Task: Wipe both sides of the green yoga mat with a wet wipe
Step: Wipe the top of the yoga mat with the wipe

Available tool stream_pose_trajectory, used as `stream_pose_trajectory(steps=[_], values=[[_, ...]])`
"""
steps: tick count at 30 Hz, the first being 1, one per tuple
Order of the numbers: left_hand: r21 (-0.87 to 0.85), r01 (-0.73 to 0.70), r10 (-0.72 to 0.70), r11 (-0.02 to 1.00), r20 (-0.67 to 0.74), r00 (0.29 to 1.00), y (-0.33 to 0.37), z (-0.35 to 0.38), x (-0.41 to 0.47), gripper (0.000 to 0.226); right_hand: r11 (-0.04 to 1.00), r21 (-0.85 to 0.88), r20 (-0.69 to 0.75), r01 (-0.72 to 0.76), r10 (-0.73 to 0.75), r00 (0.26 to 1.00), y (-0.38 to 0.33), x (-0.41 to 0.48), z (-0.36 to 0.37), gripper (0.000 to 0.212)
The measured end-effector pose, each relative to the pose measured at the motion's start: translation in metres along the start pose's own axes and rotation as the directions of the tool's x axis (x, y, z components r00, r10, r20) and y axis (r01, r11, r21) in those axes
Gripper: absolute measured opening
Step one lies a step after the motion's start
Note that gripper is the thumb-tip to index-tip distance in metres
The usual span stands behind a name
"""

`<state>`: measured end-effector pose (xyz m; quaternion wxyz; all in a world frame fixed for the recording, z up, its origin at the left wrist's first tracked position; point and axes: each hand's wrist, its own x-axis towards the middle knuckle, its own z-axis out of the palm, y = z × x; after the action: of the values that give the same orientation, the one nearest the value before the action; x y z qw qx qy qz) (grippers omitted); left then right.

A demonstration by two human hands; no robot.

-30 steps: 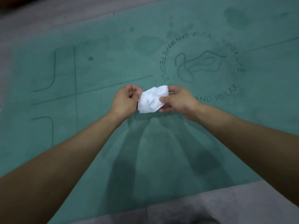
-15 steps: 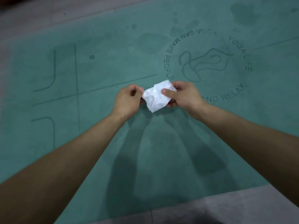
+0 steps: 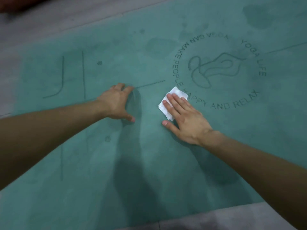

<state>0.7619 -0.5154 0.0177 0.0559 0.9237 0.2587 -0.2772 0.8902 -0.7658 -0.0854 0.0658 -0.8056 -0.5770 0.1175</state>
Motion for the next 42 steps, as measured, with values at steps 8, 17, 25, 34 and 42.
stream_pose_trajectory(steps=[8, 17, 25, 34, 42], values=[[0.007, 0.109, -0.109, 0.994, 0.126, 0.986, -0.002, 0.005, 0.017, 0.168, 0.983, 0.039, -0.089, -0.182, 0.184, 0.979, -0.019, 0.038, -0.005, 0.074], [0.043, 0.114, -0.116, 0.993, 0.049, 0.992, 0.000, 0.004, 0.014, 0.168, 0.980, 0.044, -0.051, 0.195, -0.193, 0.980, -0.036, 0.026, -0.002, 0.067], [0.033, 0.132, -0.133, 0.991, 0.034, 0.990, 0.000, 0.006, 0.013, 0.167, 0.984, -0.003, -0.035, -0.181, 0.180, 0.983, 0.056, 0.086, -0.050, 0.060], [0.050, 0.133, -0.135, 0.990, 0.039, 0.990, 0.006, 0.002, 0.012, 0.166, 0.993, 0.027, 0.012, -0.111, 0.111, 0.994, -0.001, 0.070, -0.032, 0.086], [0.084, 0.121, -0.124, 0.989, 0.041, 0.991, 0.007, 0.001, 0.013, 0.166, 0.946, -0.010, -0.025, -0.325, 0.325, 0.945, 0.055, 0.084, -0.049, 0.089]])
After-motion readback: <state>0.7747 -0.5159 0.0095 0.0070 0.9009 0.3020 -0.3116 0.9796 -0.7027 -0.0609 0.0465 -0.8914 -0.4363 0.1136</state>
